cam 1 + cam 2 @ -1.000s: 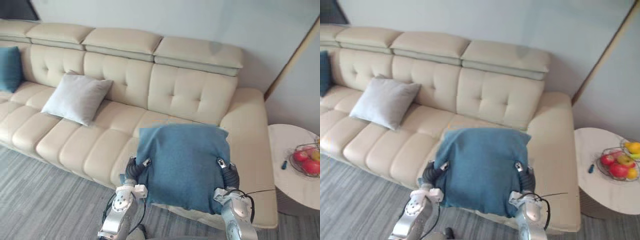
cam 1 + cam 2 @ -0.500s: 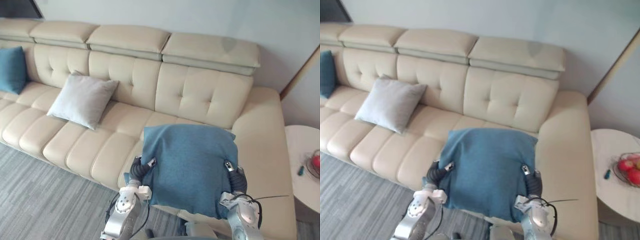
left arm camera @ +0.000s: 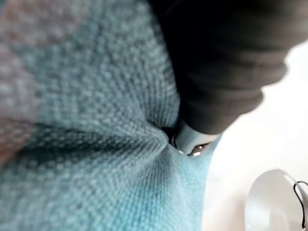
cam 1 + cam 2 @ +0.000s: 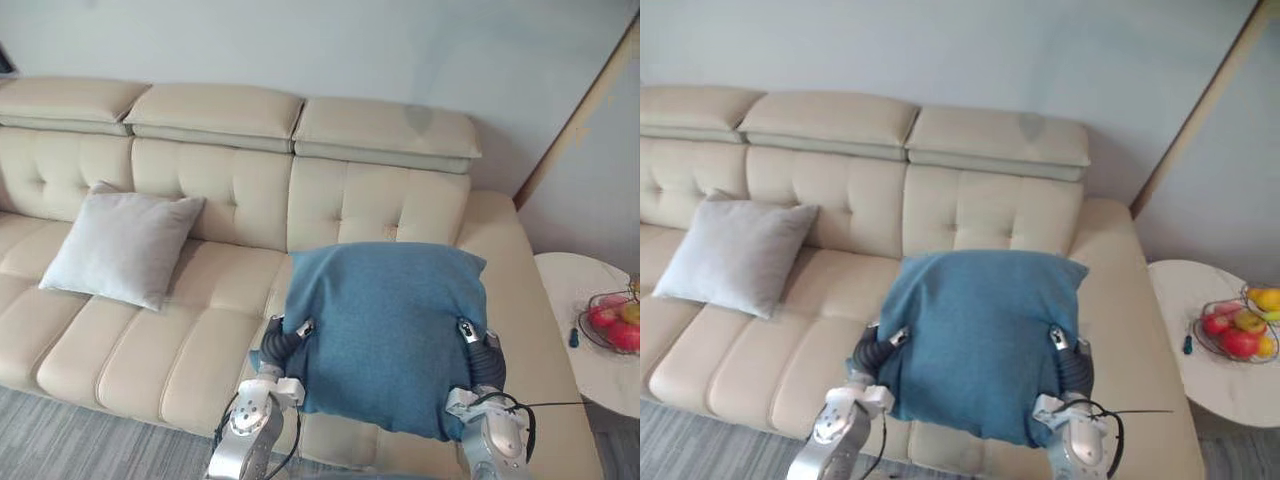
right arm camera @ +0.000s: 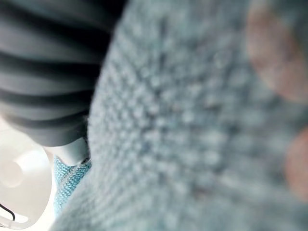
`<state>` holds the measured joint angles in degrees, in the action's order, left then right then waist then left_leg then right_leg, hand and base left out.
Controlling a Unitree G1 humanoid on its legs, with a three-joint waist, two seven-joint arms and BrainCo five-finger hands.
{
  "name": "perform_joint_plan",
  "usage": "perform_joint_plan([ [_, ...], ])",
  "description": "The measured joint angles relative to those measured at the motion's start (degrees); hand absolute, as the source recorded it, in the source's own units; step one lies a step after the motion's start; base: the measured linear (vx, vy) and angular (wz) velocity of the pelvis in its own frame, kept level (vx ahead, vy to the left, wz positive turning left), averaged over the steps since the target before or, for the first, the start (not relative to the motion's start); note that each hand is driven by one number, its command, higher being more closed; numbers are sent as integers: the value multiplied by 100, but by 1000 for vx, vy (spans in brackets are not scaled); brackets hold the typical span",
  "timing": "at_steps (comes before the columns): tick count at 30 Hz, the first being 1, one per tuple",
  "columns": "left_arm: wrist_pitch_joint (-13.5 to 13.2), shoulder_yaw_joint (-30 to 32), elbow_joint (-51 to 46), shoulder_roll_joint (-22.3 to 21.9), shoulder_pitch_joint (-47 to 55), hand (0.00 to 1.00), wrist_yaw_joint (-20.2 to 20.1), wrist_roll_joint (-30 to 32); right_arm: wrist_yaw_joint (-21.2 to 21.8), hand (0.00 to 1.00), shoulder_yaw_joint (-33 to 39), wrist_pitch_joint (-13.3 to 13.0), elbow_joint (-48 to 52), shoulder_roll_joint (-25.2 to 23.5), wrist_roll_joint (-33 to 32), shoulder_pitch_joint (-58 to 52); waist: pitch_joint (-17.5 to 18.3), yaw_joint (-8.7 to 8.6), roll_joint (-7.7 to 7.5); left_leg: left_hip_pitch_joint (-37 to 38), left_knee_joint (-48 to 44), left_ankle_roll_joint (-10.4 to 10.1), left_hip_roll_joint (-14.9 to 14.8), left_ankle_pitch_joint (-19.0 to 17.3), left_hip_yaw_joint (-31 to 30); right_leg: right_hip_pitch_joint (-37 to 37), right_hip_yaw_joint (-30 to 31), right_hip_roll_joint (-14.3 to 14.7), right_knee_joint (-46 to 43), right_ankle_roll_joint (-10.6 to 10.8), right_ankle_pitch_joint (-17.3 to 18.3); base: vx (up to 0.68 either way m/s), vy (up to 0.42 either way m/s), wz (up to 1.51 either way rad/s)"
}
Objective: Pick up cushions and gather them together orderly.
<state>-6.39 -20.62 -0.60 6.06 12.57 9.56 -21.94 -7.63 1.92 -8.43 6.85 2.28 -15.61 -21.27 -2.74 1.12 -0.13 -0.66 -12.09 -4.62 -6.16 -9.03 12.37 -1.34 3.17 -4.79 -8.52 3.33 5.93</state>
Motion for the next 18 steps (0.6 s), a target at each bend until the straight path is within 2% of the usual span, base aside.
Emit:
perform_joint_plan([
  [5,5,-10,-2,2,-8,100,19,174,-167,100,-2,-2,-275,-1,597,50,90,-46,-59,-27,237,48,91,29,258,-204,218,-68,170,99,-104,-31,55,-25],
  [9,5,-17,1,7,-279,100,154,327,-414,100,-18,7,-581,19,954,463,109,-43,-39,-351,281,58,63,100,504,-559,474,-23,408,109,-426,-7,4,-38],
  [14,-7,-25,345,162,-1552,100,584,537,-832,100,-200,69,-921,311,1127,1586,-28,-50,-46,-1086,93,107,0,182,638,-1204,631,-5,606,109,-851,-38,-10,-17],
  [18,-57,23,1109,360,-3194,100,1154,616,-1309,100,-412,155,-1520,722,1344,3219,-132,20,-63,-2129,-264,186,-47,267,635,-2163,673,20,464,134,-1063,-143,-18,-1],
])
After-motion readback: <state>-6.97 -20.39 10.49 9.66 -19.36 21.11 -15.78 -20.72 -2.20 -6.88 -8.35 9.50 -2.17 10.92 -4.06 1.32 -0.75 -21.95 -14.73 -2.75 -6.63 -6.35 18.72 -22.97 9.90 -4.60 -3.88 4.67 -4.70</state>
